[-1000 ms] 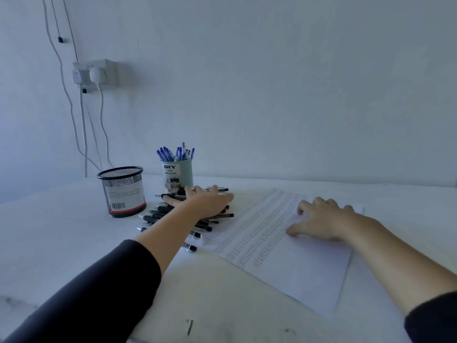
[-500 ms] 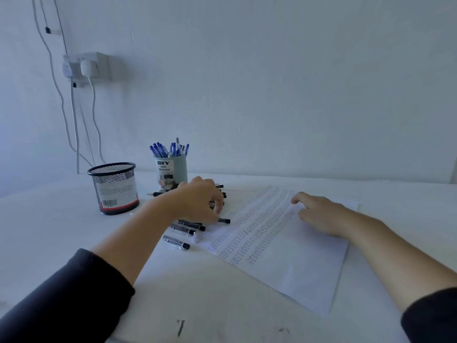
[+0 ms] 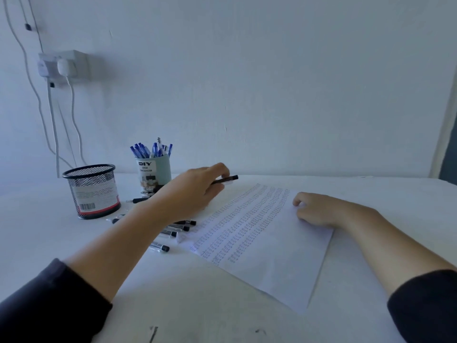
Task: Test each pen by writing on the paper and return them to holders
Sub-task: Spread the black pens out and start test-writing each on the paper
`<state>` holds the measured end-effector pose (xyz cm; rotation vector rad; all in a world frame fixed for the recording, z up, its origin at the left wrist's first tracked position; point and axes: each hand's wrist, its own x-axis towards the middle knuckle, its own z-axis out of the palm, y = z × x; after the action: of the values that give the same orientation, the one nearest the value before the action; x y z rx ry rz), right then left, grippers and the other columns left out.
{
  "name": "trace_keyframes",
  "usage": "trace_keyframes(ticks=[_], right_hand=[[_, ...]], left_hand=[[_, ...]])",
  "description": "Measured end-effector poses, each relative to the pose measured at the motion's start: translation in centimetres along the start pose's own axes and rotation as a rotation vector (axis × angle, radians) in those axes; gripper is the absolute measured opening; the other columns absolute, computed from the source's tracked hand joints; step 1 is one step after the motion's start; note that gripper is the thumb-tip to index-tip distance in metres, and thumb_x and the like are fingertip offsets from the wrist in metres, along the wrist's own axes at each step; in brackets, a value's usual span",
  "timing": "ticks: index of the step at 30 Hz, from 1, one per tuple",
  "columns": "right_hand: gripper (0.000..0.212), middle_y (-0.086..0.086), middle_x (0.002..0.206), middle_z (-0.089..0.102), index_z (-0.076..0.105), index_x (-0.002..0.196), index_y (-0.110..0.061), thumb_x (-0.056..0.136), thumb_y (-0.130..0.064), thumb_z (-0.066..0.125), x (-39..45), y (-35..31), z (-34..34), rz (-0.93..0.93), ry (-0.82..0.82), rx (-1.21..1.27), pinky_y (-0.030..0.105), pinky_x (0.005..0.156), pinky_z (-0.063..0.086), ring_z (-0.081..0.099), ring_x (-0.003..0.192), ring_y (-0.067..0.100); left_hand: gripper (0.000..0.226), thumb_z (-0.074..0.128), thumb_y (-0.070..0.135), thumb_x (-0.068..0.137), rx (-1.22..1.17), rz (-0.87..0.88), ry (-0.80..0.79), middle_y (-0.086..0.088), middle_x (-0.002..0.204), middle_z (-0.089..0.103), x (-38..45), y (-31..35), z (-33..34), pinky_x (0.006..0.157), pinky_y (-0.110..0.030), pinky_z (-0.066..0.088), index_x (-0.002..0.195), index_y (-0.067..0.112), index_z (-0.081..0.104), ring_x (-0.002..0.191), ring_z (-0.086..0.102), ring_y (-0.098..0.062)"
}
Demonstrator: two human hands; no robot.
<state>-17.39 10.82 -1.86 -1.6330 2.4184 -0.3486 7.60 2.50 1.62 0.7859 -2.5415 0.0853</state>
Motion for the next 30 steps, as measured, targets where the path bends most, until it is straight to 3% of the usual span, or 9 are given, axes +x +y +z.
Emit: trace_keyframes(ticks=[6,9,11,14,17,22,26,28,30], right_hand=[[0.034,0.002,0.124,0.052,0.049,0.123,-0.019,0.090,-0.020,0.045,-0.4,-0.3,-0.5,0.011,-0.025,-0.047,0.032,0.095,0.039,0.049,0.111,0.021],[0.032,0.004,0.124,0.053,0.053,0.119,-0.017,0.088,-0.020,0.047,-0.8,-0.4,-0.9,0.023,-0.019,-0.078,0.035,0.095,0.039,0.049,0.112,0.024],[0.027,0.001,0.119,0.052,0.054,0.114,-0.020,0.090,-0.017,0.043,-0.8,-0.4,-1.0,0.004,0.002,-0.104,0.032,0.090,0.039,0.047,0.106,0.022],[0.027,0.003,0.121,0.053,0.056,0.112,-0.016,0.092,-0.013,0.037,-0.8,-0.5,-1.1,-0.006,0.020,-0.132,0.031,0.090,0.039,0.048,0.112,0.024],[0.020,0.004,0.120,0.057,0.056,0.102,-0.014,0.091,-0.012,0.039,-0.4,-0.3,-1.2,-0.002,0.027,-0.120,0.029,0.084,0.040,0.052,0.111,0.024],[0.024,0.005,0.121,0.053,0.055,0.111,-0.011,0.092,-0.017,0.042,-0.3,-0.1,-1.2,0.027,0.000,-0.148,0.029,0.081,0.039,0.051,0.110,0.025],[0.011,0.003,0.113,0.054,0.052,0.094,-0.020,0.087,-0.021,0.044,-0.2,0.2,-1.2,0.054,-0.012,-0.156,0.030,0.078,0.040,0.052,0.102,0.024],[0.002,0.002,0.113,0.054,0.048,0.084,-0.026,0.083,-0.027,0.047,-0.8,-0.1,-1.5,0.074,-0.004,-0.187,0.034,0.084,0.043,0.052,0.102,0.024],[0.020,0.001,0.122,0.051,0.052,0.103,-0.025,0.084,-0.032,0.053,-1.6,-1.2,-1.7,0.029,-0.017,-0.200,0.035,0.091,0.042,0.047,0.109,0.024]], left_hand=[[0.032,0.042,0.044,0.097,0.086,0.013,0.063,0.005,0.097,0.051,-0.1,0.0,0.9,0.077,-0.033,0.044,0.124,0.028,0.047,0.080,0.055,-0.016],[0.049,0.044,0.069,0.084,0.155,0.001,0.138,0.007,0.082,0.056,-0.2,-0.1,1.3,0.069,-0.027,0.035,0.094,0.023,0.058,0.071,0.054,-0.011],[0.059,0.037,0.076,0.073,0.117,0.011,0.235,0.009,0.062,0.050,-0.3,-0.1,1.6,0.058,-0.021,0.027,0.067,0.019,0.052,0.056,0.047,-0.008],[0.049,0.039,0.063,0.071,0.039,0.095,0.314,0.010,0.045,0.034,-0.5,0.1,1.8,0.054,-0.019,0.021,0.051,0.018,0.039,0.043,0.032,-0.009],[0.040,0.043,0.046,0.068,-0.032,0.134,0.327,0.008,0.043,0.032,-0.5,-0.1,2.0,0.051,-0.022,0.019,0.047,0.011,0.040,0.043,0.027,-0.015],[0.040,0.044,0.045,0.073,-0.032,0.190,0.335,0.006,0.046,0.037,-0.5,-0.2,2.9,0.050,-0.020,0.020,0.051,0.011,0.047,0.044,0.033,-0.016],[0.044,0.060,0.052,0.074,-0.073,0.222,0.310,0.001,0.083,0.055,-0.4,-0.2,3.5,0.056,-0.025,0.048,0.087,0.012,0.070,0.061,0.057,-0.015],[0.033,0.062,0.024,0.077,-0.075,0.246,0.400,-0.005,0.093,0.057,-0.5,-0.1,3.8,0.057,-0.026,0.055,0.103,0.006,0.071,0.061,0.058,-0.002],[0.037,0.050,0.000,0.078,-0.147,0.236,0.536,-0.010,0.097,0.058,-0.5,0.2,3.9,0.060,-0.007,0.048,0.110,0.001,0.069,0.061,0.055,0.009]])
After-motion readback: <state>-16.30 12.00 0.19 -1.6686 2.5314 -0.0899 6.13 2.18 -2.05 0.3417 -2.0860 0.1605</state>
